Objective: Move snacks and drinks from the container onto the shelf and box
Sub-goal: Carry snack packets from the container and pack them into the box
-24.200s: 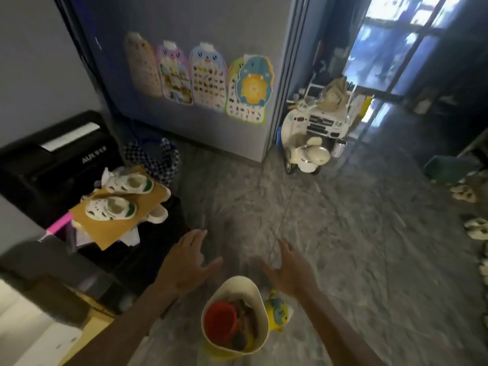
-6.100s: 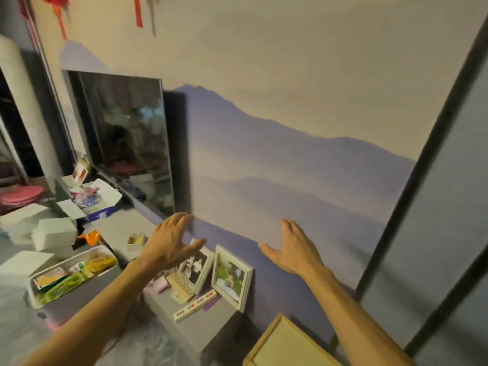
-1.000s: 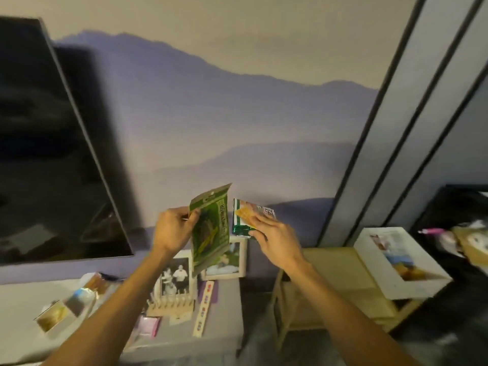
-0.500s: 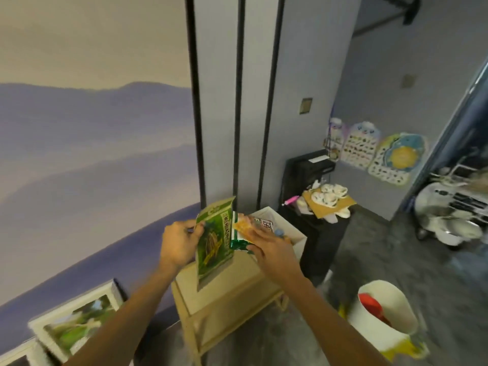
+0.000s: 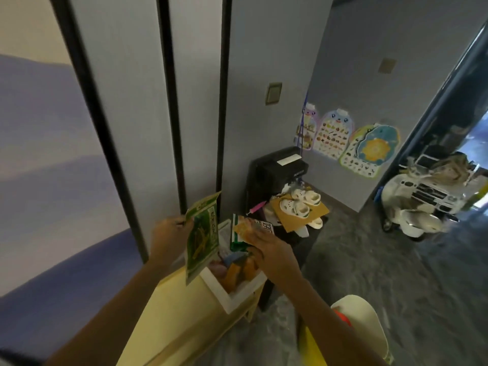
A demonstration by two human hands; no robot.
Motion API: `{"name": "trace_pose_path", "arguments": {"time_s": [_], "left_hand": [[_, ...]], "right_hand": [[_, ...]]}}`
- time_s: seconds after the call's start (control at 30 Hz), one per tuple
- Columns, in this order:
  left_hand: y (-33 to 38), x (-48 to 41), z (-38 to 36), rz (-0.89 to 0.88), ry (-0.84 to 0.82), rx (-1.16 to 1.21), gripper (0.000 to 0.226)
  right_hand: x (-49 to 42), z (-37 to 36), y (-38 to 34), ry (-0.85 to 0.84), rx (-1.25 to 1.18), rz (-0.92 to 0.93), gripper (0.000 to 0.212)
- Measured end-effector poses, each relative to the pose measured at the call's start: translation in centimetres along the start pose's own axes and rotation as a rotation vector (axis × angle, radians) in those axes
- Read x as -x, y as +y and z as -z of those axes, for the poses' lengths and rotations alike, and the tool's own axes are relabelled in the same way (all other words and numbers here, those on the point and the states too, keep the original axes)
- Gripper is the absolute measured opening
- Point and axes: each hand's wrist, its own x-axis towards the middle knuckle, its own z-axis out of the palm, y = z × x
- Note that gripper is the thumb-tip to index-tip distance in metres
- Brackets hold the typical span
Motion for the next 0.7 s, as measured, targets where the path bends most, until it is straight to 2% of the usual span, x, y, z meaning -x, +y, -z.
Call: {"name": "trace_pose_path", "arguments": {"time_s": [0.23,0.37,0.53,0.7], "left_hand": [[-1.4,-5.0,-5.9,0.138,0.09,-0.1,0.022],[-3.7,-6.4,-10.0,0.22,0.169,-0.267,0.023],[-7.1,-6.2,-15.1,0.362,0.252,-0.356,0.027],[-11.4,-6.6,-19.3,0.517,0.218,-0.363,0.029]], "right_hand": [[-7.3,-2.1,7.2,-0.119,-0.082,0.084,0.043],[-11.6,-4.6,11.1,-0.204,-0.147,0.22,0.043],[-15.1,-9.9,15.3,-0.289,-0.189,0.395,0.049],[-15.0,-14.9,17.8,-0.406,-0.253,0.432,0.058]]}}
